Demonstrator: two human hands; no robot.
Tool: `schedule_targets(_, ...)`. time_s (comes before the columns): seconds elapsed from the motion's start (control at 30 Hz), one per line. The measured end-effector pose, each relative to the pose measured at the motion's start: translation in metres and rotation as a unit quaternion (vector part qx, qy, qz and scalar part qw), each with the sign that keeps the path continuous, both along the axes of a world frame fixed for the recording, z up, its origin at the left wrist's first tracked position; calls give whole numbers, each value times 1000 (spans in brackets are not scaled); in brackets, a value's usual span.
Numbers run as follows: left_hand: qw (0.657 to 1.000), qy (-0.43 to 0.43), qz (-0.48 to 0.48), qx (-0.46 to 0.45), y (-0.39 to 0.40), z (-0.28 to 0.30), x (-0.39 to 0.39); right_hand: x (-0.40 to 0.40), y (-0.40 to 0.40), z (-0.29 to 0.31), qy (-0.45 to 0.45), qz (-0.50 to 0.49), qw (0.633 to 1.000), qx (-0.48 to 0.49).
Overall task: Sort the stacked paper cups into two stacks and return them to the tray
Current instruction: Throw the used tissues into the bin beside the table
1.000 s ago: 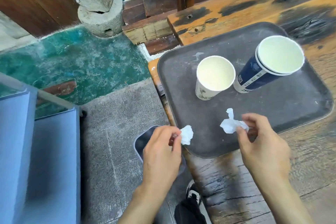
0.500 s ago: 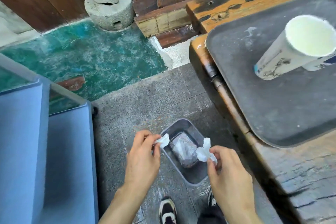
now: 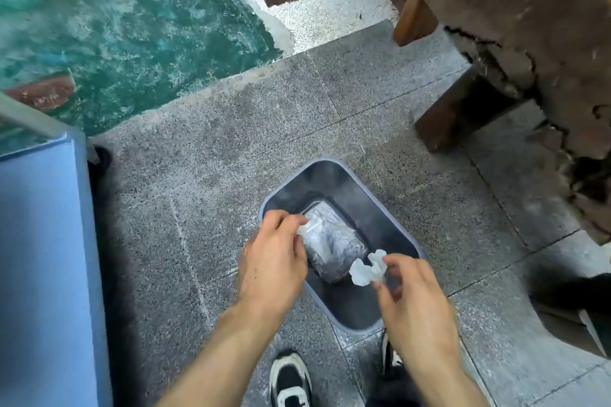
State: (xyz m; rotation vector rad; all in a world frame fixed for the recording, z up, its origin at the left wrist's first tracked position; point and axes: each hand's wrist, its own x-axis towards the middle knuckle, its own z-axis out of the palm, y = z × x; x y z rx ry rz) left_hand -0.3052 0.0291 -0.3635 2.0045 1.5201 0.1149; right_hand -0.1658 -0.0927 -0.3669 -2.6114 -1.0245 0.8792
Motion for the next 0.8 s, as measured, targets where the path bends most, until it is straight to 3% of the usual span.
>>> schedule_targets(0.17, 1000, 19, -12, 2, -12, -7, -1, -3, -14, -2, -21, 22, 999, 27)
schedule_targets(0.4, 995, 67, -36, 62, -13, 33, -13, -8, -8, 36, -83, 75, 993, 36)
schedule_targets(0.6, 990, 70, -49, 114, -3, 114, -15, -9, 7, 113, -110, 68, 988, 89)
schedule_targets(0.8, 979, 31, -47, 194, 7, 243, -5, -2, 19, 249, -135, 55, 977, 157)
